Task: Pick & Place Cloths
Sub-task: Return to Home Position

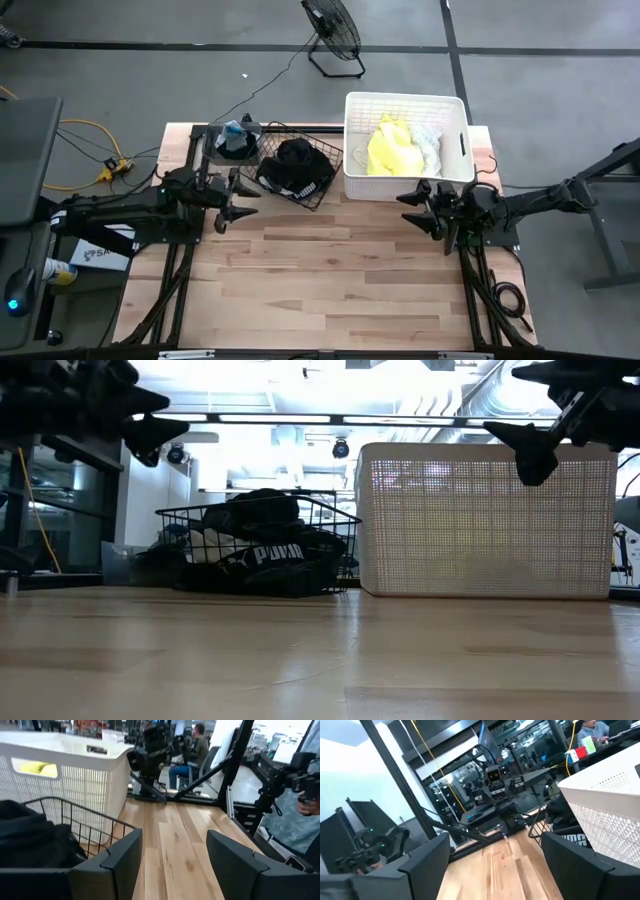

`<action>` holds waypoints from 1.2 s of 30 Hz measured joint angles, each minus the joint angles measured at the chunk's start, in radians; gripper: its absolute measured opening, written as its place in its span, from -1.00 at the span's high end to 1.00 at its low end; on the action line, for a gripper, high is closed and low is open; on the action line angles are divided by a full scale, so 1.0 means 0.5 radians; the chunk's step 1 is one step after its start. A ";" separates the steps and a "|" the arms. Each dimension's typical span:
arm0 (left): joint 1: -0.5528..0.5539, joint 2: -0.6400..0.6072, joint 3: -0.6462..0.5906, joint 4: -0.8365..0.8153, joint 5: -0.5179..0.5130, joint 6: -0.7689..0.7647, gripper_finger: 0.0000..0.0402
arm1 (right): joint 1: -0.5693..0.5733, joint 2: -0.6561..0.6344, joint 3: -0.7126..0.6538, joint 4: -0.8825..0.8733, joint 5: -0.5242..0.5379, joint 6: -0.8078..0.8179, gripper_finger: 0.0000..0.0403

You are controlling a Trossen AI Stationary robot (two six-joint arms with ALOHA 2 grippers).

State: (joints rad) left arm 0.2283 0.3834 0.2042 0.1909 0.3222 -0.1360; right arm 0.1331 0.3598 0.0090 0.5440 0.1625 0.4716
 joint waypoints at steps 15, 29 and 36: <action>0.001 -0.257 -0.227 -0.015 -0.202 0.001 -0.09 | -0.378 -0.376 -0.002 -0.640 -0.325 -0.013 -0.53; 0.000 -0.383 -0.234 -0.156 -0.462 0.121 -0.09 | -0.649 -0.604 -0.003 -0.934 -0.659 0.029 -0.53; 0.000 -0.474 -0.371 -0.154 -0.605 0.068 -0.09 | -0.676 -0.606 -0.004 -0.972 -0.616 0.006 -0.53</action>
State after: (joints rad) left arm 0.2283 0.1466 0.0187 0.1136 0.0199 -0.1018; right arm -0.2047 0.0566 0.0071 0.0582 -0.1455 0.4747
